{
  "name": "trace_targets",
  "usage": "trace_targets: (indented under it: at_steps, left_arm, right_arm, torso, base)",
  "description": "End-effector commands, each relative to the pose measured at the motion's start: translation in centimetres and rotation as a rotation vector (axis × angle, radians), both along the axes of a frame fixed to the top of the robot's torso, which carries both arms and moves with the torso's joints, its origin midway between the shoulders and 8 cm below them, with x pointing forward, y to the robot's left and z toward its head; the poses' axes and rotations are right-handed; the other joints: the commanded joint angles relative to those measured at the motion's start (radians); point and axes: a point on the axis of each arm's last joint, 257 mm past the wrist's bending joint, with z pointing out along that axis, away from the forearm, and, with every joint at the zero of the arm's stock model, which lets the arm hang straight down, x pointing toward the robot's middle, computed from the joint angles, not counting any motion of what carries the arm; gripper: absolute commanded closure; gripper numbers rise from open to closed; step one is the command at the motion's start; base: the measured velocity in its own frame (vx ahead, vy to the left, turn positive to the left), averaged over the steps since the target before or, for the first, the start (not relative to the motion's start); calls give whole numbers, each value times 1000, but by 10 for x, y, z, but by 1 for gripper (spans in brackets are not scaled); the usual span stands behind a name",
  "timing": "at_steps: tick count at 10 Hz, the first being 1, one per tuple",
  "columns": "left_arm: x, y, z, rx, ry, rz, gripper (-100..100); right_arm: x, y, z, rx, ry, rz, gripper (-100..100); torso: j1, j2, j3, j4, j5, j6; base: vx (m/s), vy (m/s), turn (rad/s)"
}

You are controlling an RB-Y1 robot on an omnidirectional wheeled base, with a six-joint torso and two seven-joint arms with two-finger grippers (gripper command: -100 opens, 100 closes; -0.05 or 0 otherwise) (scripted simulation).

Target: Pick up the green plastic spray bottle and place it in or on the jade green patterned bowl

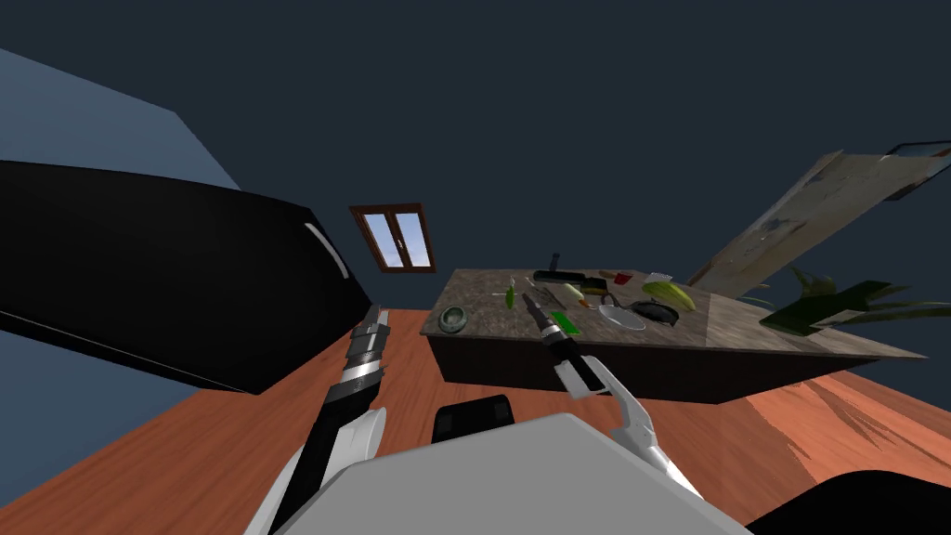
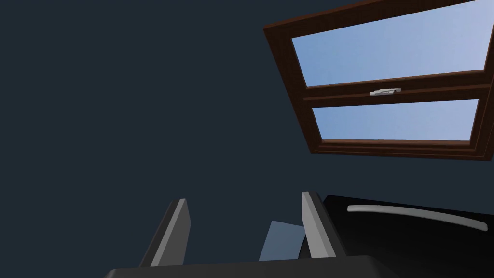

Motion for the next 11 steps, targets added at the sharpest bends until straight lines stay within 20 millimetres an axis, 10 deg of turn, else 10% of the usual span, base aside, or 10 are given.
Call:
trace_targets:
  at_steps: [1,11]
  left_arm:
    - [0,0,0,0,0,0,0]
    - [0,0,0,0,0,0,0]
  right_arm:
    - [5,-9,-10,-28,27,-15,-100]
    - [6,-145,-82,-418,329,-233,-100]
  torso:
    - [0,0,0,0,0,0]
    - [-9,0,0,0,-2,0]
  base:
    - [6,109,25]
    - [16,107,119]
